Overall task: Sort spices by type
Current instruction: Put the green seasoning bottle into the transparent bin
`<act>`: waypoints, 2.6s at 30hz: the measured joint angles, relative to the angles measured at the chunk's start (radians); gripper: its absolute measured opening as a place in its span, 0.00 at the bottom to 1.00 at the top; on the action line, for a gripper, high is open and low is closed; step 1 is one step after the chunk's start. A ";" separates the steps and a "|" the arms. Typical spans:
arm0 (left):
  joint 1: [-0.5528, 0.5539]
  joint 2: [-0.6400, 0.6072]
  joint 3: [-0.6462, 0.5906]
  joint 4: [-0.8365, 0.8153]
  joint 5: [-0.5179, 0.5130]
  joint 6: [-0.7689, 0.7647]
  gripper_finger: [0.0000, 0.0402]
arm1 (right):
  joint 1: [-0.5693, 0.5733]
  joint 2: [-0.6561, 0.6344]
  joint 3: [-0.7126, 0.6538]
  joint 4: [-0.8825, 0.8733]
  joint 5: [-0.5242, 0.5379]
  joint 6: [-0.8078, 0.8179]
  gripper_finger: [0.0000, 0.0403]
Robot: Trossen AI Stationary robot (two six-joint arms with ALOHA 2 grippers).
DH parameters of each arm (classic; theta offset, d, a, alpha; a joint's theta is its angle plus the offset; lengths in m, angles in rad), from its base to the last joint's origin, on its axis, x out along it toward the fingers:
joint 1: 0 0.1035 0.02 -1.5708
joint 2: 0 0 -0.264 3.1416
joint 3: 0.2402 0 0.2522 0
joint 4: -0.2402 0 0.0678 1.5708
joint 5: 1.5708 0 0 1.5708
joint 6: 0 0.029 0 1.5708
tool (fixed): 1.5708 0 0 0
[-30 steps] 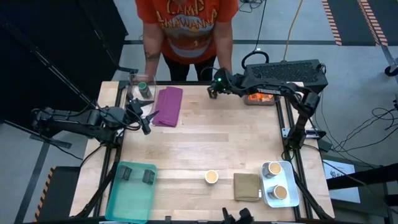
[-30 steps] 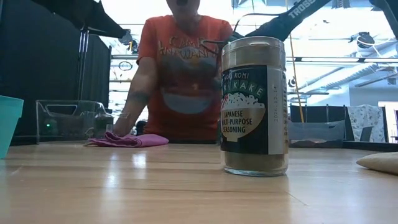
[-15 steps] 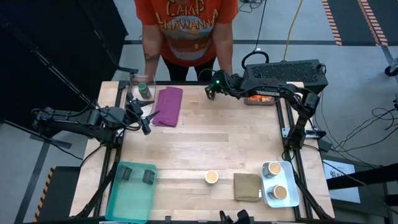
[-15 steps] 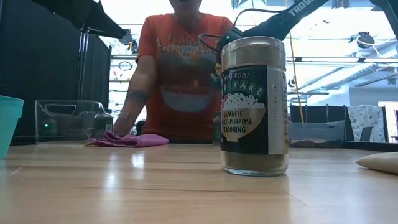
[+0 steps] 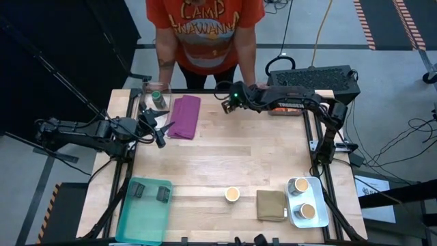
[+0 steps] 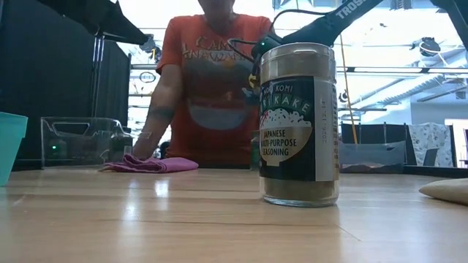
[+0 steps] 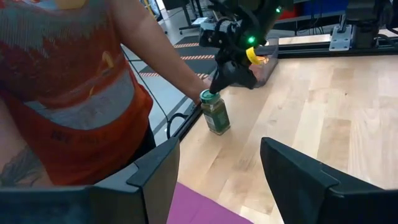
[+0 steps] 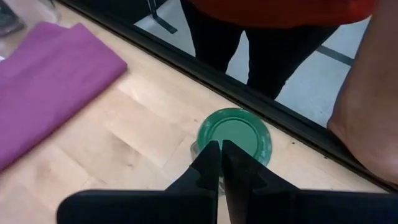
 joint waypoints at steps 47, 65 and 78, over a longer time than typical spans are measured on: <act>0.000 0.000 0.000 0.000 0.000 0.002 0.57 | 0.032 0.004 -0.050 -0.011 -0.066 0.047 0.00; 0.000 0.000 0.000 0.009 0.029 -0.005 0.57 | -0.038 -0.022 -0.026 -0.002 -0.047 0.110 0.00; 0.000 0.042 0.000 0.115 0.034 0.076 0.57 | -0.005 0.040 0.033 -0.014 -0.043 0.192 0.05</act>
